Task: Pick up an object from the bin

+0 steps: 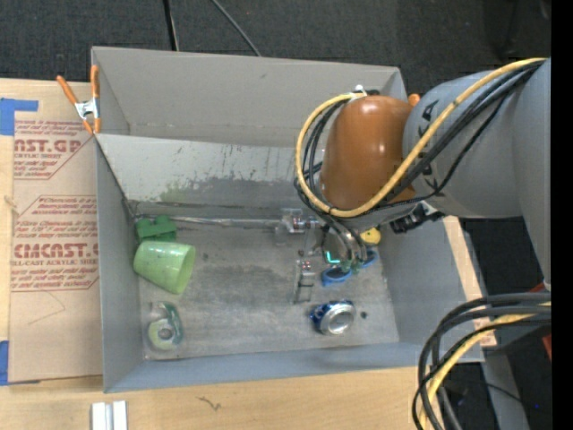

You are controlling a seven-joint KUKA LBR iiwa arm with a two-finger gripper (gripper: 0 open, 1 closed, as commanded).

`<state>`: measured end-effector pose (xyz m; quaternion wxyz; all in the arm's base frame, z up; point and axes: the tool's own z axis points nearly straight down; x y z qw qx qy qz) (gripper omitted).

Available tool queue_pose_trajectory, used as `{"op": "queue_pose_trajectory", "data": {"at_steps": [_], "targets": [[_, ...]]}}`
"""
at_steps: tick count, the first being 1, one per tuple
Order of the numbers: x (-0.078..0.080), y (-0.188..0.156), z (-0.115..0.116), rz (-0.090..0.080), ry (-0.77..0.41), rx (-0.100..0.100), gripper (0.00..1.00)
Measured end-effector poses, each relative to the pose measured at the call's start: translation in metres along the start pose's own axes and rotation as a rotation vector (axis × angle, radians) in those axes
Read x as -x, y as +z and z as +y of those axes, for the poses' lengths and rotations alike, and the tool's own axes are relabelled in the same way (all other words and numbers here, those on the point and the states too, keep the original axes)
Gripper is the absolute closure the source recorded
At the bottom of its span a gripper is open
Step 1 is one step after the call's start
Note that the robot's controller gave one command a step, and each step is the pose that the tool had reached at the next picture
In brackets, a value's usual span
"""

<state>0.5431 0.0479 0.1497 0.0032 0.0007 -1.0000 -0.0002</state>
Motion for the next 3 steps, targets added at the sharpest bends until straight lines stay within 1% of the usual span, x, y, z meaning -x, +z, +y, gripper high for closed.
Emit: {"op": "queue_pose_trajectory", "data": {"at_steps": [1, 2, 3], "targets": [[-0.02, -0.019, 0.093, -0.009, -0.286, 0.001, 0.0], [-0.024, 0.041, 0.141, -0.013, -0.424, -0.004, 0.0], [-0.033, 0.051, 0.152, -0.006, -0.556, -0.001, 0.0]]}}
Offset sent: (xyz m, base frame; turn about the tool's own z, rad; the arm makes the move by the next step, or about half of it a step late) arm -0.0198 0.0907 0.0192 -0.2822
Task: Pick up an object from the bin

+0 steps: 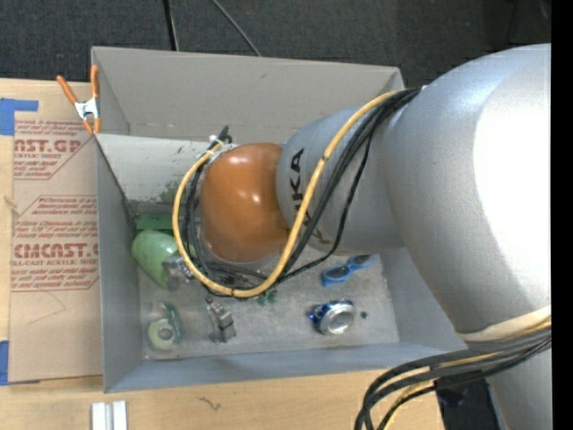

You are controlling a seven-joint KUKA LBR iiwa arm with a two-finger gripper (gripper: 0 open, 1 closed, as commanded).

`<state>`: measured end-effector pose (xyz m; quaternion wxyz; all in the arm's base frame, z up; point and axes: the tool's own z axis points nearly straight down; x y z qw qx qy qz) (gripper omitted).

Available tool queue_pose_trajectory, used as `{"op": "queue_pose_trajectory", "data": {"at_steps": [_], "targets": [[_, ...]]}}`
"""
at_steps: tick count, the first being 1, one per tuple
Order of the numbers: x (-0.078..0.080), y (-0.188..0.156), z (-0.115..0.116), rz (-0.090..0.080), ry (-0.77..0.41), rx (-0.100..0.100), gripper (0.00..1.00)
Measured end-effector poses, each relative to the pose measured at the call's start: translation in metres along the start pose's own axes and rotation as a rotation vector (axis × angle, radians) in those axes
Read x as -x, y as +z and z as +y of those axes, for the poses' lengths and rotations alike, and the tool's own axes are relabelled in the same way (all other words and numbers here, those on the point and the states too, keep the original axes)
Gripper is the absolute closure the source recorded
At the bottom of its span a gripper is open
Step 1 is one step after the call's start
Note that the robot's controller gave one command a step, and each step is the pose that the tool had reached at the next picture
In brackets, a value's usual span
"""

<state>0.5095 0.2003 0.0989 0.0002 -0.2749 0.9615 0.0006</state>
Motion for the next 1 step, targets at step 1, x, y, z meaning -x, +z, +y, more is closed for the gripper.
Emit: {"op": "queue_pose_trajectory", "data": {"at_steps": [1], "targets": [[0.0085, 0.0296, 0.0477, 0.002, -0.32, -0.002, 0.0]]}}
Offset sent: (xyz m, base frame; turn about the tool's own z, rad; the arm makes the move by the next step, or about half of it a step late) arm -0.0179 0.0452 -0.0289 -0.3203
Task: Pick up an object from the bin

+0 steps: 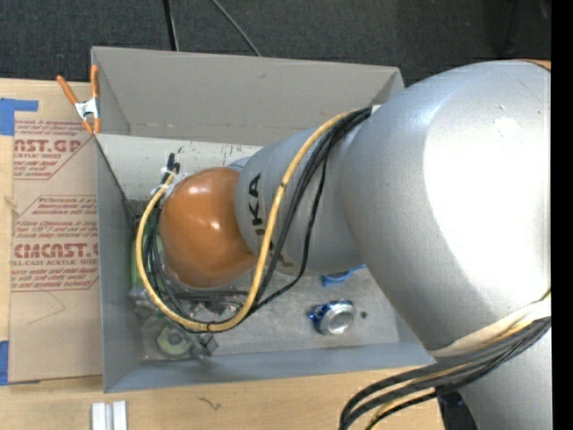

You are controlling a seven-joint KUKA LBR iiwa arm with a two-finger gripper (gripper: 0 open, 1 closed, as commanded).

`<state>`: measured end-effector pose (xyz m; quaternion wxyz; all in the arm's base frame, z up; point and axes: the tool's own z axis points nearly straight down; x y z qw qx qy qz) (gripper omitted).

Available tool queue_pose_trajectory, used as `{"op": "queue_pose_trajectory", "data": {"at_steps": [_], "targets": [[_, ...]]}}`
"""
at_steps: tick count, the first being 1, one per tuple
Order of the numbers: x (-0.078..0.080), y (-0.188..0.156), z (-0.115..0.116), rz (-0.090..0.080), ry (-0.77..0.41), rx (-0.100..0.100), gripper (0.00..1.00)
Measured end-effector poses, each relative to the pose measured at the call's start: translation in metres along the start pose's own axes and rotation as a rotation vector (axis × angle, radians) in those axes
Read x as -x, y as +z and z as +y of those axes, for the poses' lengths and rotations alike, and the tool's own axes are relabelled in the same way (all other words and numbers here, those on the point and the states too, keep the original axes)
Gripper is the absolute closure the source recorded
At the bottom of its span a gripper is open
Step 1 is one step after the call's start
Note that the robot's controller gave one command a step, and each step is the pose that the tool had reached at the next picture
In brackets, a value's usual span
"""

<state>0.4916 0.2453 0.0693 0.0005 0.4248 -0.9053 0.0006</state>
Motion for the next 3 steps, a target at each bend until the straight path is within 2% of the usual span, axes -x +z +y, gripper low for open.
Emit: {"op": "queue_pose_trajectory", "data": {"at_steps": [1, 2, 3], "targets": [[-0.0005, -0.0013, -0.0018, 0.002, 0.003, -0.001, 1.0], [-0.0006, -0.0002, -0.0011, 0.001, 0.003, 0.0, 0.0], [-0.0006, -0.0013, -0.002, 0.001, 0.004, -0.001, 1.0]]}}
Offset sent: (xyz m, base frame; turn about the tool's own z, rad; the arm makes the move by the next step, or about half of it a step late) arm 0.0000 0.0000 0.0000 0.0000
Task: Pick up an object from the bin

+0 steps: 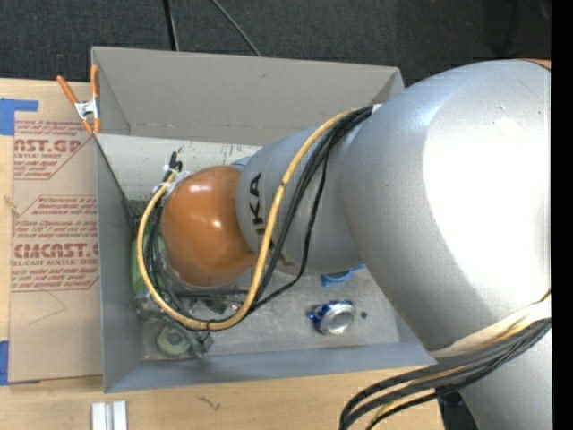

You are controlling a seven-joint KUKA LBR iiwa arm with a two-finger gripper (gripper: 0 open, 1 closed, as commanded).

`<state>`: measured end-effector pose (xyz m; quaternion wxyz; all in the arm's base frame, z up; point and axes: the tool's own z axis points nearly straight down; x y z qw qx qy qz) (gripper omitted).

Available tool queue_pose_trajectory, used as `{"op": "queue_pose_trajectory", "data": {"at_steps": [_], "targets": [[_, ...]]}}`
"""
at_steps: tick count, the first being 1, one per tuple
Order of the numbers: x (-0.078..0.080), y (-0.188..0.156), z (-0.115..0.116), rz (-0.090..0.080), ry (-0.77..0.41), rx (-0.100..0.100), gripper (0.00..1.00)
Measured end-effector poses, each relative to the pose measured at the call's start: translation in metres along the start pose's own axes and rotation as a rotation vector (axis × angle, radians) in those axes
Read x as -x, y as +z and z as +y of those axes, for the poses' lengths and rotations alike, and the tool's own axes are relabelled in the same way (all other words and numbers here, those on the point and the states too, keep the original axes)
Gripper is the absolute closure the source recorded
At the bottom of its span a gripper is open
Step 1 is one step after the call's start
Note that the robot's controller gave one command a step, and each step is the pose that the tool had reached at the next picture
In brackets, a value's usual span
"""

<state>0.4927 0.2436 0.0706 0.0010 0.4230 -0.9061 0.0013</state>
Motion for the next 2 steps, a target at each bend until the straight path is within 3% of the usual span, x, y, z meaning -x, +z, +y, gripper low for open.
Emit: {"op": "queue_pose_trajectory", "data": {"at_steps": [1, 2], "targets": [[-0.007, -0.196, -0.025, -0.013, -0.078, -0.004, 1.0], [-0.02, -0.134, -0.051, -0.002, -0.233, 0.003, 1.0]]}}
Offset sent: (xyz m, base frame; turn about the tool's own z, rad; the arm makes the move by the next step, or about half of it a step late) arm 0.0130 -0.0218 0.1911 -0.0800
